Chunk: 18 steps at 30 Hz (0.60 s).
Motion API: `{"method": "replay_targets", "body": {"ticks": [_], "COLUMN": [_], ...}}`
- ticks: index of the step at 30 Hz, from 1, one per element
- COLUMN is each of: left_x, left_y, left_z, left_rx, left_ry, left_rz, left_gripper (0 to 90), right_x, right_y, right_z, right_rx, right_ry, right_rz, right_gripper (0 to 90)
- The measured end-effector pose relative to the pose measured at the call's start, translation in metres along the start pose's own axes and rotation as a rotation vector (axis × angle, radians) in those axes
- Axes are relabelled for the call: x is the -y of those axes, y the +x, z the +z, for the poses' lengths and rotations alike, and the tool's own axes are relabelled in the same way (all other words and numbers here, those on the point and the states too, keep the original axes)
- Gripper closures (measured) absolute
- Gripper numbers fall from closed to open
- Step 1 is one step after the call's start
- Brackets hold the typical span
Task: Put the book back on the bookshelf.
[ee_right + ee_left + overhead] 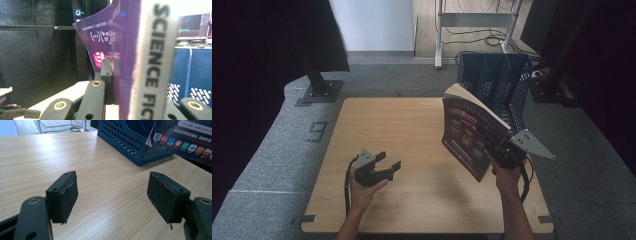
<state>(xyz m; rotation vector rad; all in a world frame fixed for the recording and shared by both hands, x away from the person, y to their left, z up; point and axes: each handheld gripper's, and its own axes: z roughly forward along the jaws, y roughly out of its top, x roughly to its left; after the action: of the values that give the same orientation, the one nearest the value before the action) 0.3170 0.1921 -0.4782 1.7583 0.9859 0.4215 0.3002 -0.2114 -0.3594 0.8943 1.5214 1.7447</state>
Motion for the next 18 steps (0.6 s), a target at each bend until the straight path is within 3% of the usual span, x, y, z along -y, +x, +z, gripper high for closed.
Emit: {"method": "replay_targets", "body": {"ticks": [18], "left_x": [0.001], "left_y": [0.0], "left_z": [0.002], "left_rx": [0.001], "left_ry": [0.008], "left_rz": [-0.002], "left_gripper": [24.7], "right_x": [-0.019], "right_y": [-0.016], "right_z": [0.006], "right_rx": [0.06], "right_ry": [-0.02], "right_rz": [-0.005], "right_gripper": [81.7]}}
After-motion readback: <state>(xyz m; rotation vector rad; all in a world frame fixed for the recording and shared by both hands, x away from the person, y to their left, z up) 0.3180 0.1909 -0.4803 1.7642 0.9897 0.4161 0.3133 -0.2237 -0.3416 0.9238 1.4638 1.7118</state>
